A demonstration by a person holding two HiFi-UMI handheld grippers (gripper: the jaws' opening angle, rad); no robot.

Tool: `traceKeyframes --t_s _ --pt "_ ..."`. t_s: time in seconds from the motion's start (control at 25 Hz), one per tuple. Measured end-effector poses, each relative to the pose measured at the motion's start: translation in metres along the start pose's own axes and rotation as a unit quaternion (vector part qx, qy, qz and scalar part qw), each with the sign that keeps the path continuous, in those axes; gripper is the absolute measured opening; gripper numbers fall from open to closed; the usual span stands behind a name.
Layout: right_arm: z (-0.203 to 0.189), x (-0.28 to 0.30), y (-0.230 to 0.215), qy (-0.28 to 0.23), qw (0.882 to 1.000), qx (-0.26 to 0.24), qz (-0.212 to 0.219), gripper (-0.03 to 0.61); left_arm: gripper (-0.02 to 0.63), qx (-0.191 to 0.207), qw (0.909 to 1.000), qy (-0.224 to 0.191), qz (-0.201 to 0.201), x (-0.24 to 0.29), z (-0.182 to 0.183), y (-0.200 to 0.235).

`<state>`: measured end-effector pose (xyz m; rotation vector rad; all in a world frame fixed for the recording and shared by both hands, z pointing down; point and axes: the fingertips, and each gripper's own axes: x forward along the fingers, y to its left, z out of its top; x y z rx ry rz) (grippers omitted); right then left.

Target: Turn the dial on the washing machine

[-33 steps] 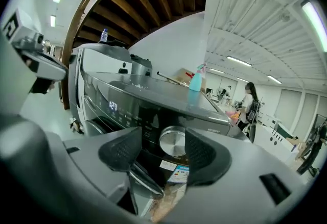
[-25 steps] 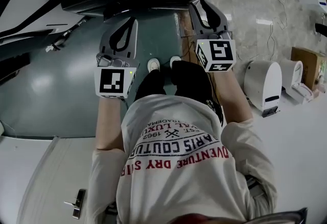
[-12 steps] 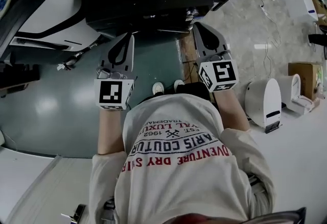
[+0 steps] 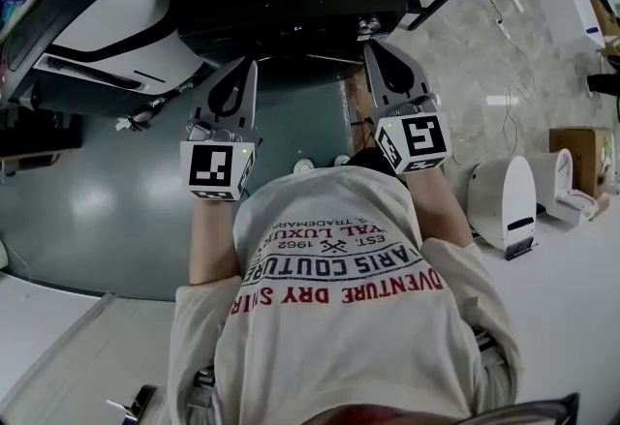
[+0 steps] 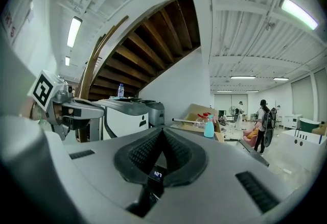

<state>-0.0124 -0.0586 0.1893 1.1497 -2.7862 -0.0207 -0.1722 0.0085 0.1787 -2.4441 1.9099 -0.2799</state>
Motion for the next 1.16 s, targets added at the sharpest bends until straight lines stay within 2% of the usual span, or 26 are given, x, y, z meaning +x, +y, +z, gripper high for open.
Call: traceKeyframes --t_s 0.28,1.16 --pt "-0.003 -0.008 0.011 0.002 1.000 -0.017 0.011 0.028 0.015 -0.005 1.0000 0.007 0.000 -0.011 -0.006 -0.004" --pt "-0.006 -0.001 0.022 0.006 1.000 -0.003 0.001 0.028 0.015 -0.006 0.9999 0.012 -0.001 -0.021 -0.012 0.008"
